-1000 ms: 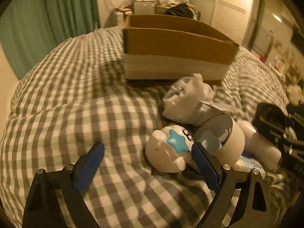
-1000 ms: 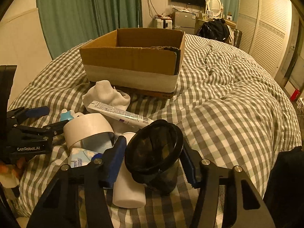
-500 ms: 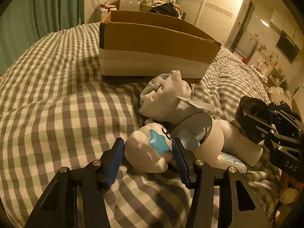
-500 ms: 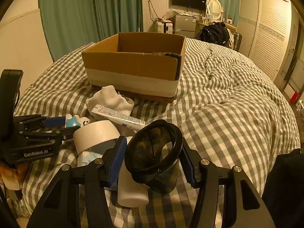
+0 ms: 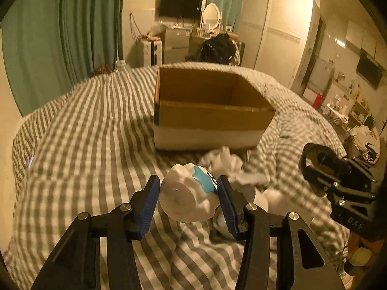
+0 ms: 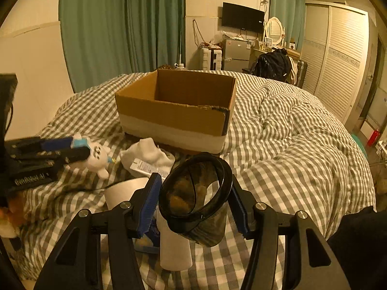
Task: Organize objects
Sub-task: 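Carry the toy and cup over the box and open both tools to drop them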
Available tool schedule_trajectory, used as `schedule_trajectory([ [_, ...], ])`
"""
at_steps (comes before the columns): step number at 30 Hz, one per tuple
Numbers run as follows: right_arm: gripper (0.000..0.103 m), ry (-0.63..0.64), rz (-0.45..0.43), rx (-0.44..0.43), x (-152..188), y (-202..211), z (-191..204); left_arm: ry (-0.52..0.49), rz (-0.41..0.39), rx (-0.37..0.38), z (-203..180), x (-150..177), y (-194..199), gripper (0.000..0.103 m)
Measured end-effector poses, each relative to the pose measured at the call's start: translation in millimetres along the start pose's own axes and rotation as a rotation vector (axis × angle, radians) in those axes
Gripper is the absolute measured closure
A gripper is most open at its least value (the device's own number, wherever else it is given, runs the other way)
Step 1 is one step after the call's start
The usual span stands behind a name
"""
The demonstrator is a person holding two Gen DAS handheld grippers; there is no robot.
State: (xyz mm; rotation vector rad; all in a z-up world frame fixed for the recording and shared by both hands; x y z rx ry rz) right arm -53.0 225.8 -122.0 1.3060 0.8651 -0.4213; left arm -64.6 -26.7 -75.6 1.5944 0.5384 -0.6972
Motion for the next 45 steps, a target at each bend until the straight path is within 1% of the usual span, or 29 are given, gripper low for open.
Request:
schedule_trajectory([
  [3,0.049,-0.004,-0.019,-0.017,-9,4,-3,-0.001,-0.032,0.001,1,-20,6,0.053],
  [7,0.049,0.012,-0.06,-0.028,-33,13,-3,-0.032,-0.08,0.012,-1,-53,16,0.053],
  [9,0.049,0.034,-0.086,-0.026,-51,17,-2,-0.044,-0.104,0.021,-2,-71,19,0.053],
  [15,0.049,0.071,-0.155,-0.041,-112,21,-1,-0.058,-0.155,0.038,-3,-125,11,0.053],
  [19,0.049,0.077,-0.192,-0.06,-150,16,2,-0.064,-0.183,0.044,-5,-163,-5,0.053],
  [21,0.049,0.078,-0.201,-0.064,-166,9,2,-0.064,-0.191,0.042,-6,-177,-15,0.053],
  [23,0.049,0.075,-0.202,-0.072,-180,-3,2,-0.068,-0.198,0.031,-5,-189,-29,0.053],
  [26,0.049,0.054,-0.19,-0.077,-197,-25,-4,-0.058,-0.183,0.026,-2,-202,-55,0.053],
  [31,0.049,0.012,-0.143,-0.098,-207,-69,-17,-0.061,-0.125,0.024,3,-211,-107,0.053],
  [33,0.049,-0.002,-0.115,-0.116,-208,-90,-21,-0.066,-0.105,0.023,4,-208,-124,0.053],
  [40,0.049,-0.034,-0.042,-0.138,-199,-153,-33,-0.085,-0.008,0.021,4,-177,-174,0.053],
  [45,0.049,-0.04,-0.003,-0.152,-190,-182,-43,-0.124,0.018,0.029,-2,-160,-185,0.053],
])
Point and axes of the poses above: each gripper's, at about its wrist camera, not at the fingertips, and y roughly against the way its jaws point, z to its left, x to its underside, the point moved 6 cm from there along -y, roughly the way its jaws point, and after that the axes turned 2 degrees about -x, right-handed, at the moved point
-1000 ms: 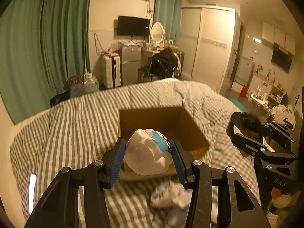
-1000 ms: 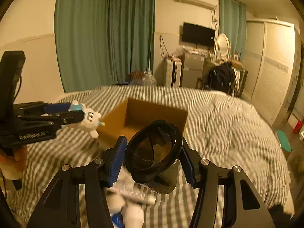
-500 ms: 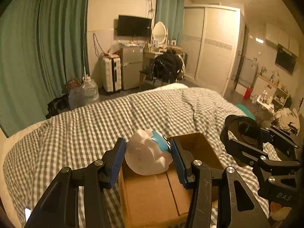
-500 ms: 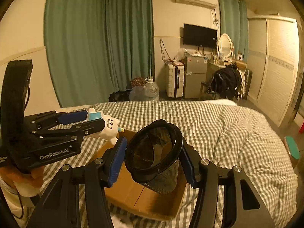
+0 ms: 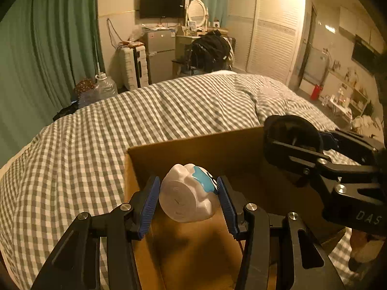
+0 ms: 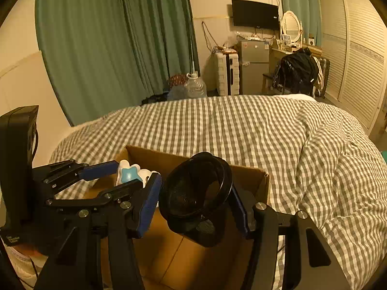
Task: Organize objects
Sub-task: 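Carry the toy and cup over the box and open both tools to drop them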
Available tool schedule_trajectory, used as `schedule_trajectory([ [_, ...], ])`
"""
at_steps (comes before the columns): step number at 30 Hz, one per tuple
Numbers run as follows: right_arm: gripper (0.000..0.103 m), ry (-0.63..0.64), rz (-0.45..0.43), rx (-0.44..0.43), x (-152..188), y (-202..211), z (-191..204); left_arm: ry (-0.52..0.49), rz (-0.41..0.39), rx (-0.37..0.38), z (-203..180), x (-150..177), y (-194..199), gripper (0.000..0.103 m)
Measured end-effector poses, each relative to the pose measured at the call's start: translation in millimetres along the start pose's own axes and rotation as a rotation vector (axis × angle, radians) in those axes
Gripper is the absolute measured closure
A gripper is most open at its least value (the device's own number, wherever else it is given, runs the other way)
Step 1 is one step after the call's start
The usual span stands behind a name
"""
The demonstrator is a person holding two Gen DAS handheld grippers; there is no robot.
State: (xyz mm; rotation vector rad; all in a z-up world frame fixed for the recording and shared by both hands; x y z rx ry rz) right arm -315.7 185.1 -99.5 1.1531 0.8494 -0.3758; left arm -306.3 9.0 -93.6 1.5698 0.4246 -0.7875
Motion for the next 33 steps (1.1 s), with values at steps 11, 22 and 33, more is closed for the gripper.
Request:
schedule_trajectory([
  [11,0.049,-0.013,0.018,-0.017,10,-7,-2,-0.016,-0.004,0.004,-8,9,4,0.049],
  [22,0.031,-0.025,-0.057,0.008,-7,50,4,0.02,-0.103,-0.054,-7,-1,63,0.011],
  [33,0.022,0.05,-0.173,0.065,-26,162,45,0.03,-0.194,-0.154,-5,6,168,0.003],
])
Point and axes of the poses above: each gripper's, at about its wrist camera, not at the fingertips, and y roughly against the way its jaws point, z to its left, x to its underside, the point moved 6 cm from there along -y, roughly the way its jaws point, and after that the axes turned 2 degrees about -x, right-handed, at the moved point
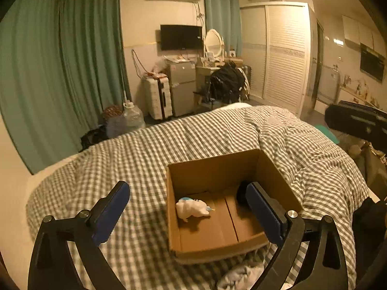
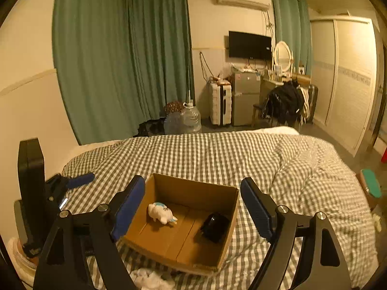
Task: Organize objects
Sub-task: 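Carry the toy and cup over the box and open both tools to drop them, then grasp the white tape roll with the left tool while the right tool grasps the white bottle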
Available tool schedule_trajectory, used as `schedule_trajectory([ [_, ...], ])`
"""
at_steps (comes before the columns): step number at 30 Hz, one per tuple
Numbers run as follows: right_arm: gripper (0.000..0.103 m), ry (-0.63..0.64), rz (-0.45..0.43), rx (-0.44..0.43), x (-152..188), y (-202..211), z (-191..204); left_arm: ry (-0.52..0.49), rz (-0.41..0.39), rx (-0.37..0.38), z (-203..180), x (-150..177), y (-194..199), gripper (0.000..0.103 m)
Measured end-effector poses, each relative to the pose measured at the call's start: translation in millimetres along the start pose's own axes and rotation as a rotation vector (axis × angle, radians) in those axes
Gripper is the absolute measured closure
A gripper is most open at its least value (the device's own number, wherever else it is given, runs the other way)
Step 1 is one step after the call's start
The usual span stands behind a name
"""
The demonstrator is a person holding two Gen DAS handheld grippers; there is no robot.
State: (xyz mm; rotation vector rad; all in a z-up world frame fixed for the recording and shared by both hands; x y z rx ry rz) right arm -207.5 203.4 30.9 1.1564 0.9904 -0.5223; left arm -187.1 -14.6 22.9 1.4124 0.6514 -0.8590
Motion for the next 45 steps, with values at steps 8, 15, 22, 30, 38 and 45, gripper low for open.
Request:
schedule_trajectory([
  [8,0.022,0.076,0.001,0.037,14,68,16,-0.021,-0.02,-0.015,-17,25,58,0.002],
  [15,0.022,0.123,0.036,0.064,50,99,21,-0.016,0.051,-0.033,-33,72,68,0.002],
  [22,0.022,0.145,0.138,0.046,111,88,24,-0.013,0.145,-0.027,-54,125,58,0.002],
  [30,0.022,0.152,0.335,0.043,186,41,21,-0.122,0.259,-0.008,-78,184,36,0.002],
  [38,0.022,0.115,0.459,0.023,232,17,13,-0.139,0.314,0.04,-89,207,20,0.002],
  [45,0.022,0.096,0.526,0.011,253,5,14,-0.09,0.391,0.125,-87,225,1,0.05],
])
Point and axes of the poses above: each gripper's, at about its wrist camera, not at the fingertips, and y roughly against the way its jaws point, z to its left, x to its underside, the point moved 6 cm from there along -y, roughly the way its jaws point, and after that the axes turned 2 degrees about -x, right-handed, at the moved point
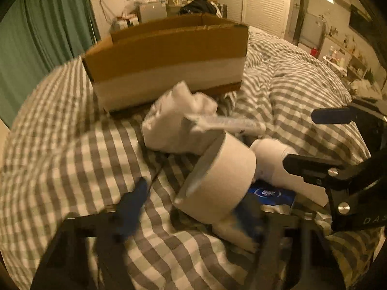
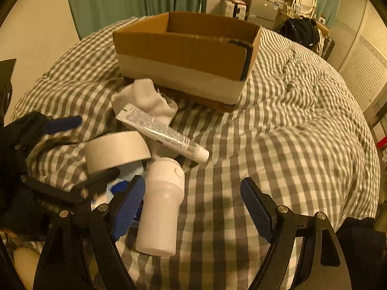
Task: Organize objects
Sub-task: 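Grasp the white tape roll with the left tool while the right tool grasps the white bottle, then lower the tape roll and bottle into the box and open both tools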
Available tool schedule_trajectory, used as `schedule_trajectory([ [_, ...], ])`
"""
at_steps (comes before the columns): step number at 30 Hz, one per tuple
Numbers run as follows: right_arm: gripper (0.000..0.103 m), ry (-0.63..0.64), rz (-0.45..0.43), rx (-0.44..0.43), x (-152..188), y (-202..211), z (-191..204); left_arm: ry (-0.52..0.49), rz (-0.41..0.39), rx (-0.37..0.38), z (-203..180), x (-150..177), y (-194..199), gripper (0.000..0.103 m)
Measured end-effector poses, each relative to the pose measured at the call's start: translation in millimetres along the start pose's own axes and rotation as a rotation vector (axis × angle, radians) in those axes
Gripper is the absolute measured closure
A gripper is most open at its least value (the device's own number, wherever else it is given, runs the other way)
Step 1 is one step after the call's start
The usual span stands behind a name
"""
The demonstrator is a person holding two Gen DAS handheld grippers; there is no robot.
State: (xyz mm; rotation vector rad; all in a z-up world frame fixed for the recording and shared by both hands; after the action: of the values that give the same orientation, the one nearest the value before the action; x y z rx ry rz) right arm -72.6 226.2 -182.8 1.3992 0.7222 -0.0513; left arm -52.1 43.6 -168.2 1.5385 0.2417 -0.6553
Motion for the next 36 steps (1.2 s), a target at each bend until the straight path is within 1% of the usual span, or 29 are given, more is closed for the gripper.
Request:
schedule_trajectory([
  [1,0.022,0.003,0.007,0.002,2,-2,1,0.016,0.016,0.015,3,2,-3,0.055],
  [2,0.022,0.006,0.014,-0.003,4,-5,3,0.027,0.022,0.027,4,2,-4,0.065],
  [3,0.022,0.01,0.022,-0.009,6,-7,5,0.033,0.022,0.033,6,2,-4,0.068],
  [5,0.023,0.026,0.038,-0.015,10,-12,10,0.033,0.006,0.021,8,1,0,0.07],
  [6,0.026,0.035,0.045,-0.014,11,-15,12,0.032,0.001,0.014,9,0,2,0.071],
  [8,0.032,0.057,0.053,-0.007,13,-20,17,0.03,-0.014,0.001,10,-2,7,0.072],
  [9,0.038,0.065,0.054,-0.008,14,-22,19,0.03,-0.021,-0.006,13,-2,11,0.072],
  [10,0.046,0.072,0.054,-0.013,14,-22,21,0.03,-0.03,-0.014,14,-3,14,0.073],
  [11,0.051,0.076,0.054,-0.024,15,-22,23,0.029,-0.039,-0.019,16,-4,17,0.073],
  [12,0.06,0.081,0.056,-0.036,15,-22,25,0.03,-0.049,-0.024,17,-6,21,0.073],
  [13,0.06,0.088,0.054,-0.04,15,-21,27,0.032,-0.061,-0.03,20,-7,26,0.073],
  [17,0.06,0.121,0.026,-0.007,13,-13,32,0.039,-0.099,-0.041,27,-14,40,0.075],
  [18,0.06,0.122,0.017,-0.004,12,-11,33,0.042,-0.108,-0.042,29,-16,44,0.08],
  [20,0.06,0.123,-0.009,-0.005,7,-2,35,0.049,-0.125,-0.035,31,-20,53,0.086],
  [23,0.06,0.122,-0.054,0.007,-2,14,36,0.05,-0.148,-0.036,34,-25,64,0.09],
  [24,0.06,0.122,-0.068,0.012,-5,19,36,0.05,-0.157,-0.041,34,-28,68,0.092],
  [30,0.06,0.119,-0.153,0.033,-24,50,33,0.068,-0.189,-0.045,43,-39,82,0.093],
  [36,0.06,0.117,-0.242,0.054,-50,83,26,0.068,-0.238,-0.071,51,-65,98,0.093],
])
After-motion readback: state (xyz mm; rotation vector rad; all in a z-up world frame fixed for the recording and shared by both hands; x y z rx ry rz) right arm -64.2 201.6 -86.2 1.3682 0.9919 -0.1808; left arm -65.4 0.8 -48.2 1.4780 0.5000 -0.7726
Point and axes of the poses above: each gripper's, at about its wrist camera, not at the fingertips, and y roughly against the way its jaws point, z to its left, x to its underside, the point moved 6 cm from there along -y, roughly the way its jaws point, and after that the axes turned 2 degrees about -x, right-handed, at the moved point
